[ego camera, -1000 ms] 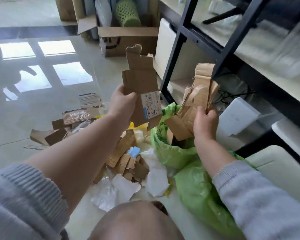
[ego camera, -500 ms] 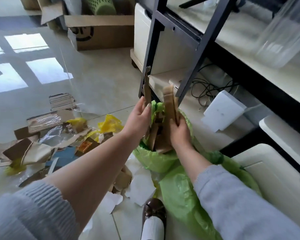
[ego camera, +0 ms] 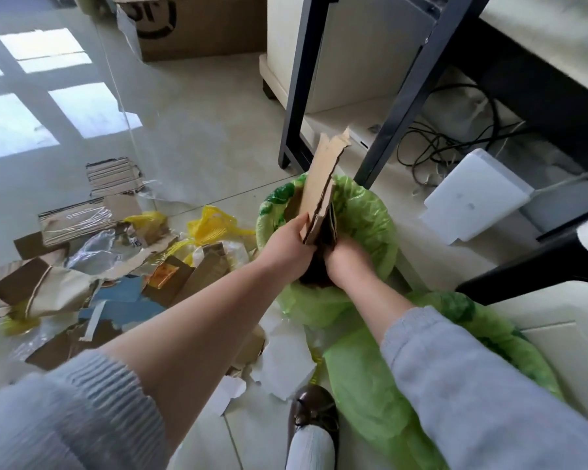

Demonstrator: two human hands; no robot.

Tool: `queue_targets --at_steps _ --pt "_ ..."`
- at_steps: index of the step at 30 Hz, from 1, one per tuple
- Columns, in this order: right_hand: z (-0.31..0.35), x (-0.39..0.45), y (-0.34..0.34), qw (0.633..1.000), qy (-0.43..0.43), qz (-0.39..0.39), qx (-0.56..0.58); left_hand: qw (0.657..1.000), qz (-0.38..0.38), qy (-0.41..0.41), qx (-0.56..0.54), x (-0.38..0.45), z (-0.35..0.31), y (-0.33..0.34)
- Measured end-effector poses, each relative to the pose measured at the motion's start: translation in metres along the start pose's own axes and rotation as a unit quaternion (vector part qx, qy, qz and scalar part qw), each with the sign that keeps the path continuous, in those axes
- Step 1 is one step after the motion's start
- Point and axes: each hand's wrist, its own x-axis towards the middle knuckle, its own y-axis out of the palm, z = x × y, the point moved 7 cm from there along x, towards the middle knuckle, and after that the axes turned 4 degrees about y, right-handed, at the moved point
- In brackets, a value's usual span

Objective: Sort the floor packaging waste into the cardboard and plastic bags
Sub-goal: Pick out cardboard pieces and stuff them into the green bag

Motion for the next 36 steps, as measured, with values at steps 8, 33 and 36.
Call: queue_targets --at_steps 8,33,36 --pt "0.027 -0.073 -0.052 0.967 -0.203 -0.13 0.081 0.996 -0.08 0.029 0.002 -0.039 -0.012 -0.08" --pt "0.043 -0.022 0.203 0.975 -0.171 0.08 -0.12 0.955 -0.037 -0.169 0.242 -0.039 0.23 -0.129" --pt "0.038 -0.008 0.215 0.965 -0.167 0.075 -0.19 0.938 -0.06 -0.157 0.304 -0.031 0.237 -0.117"
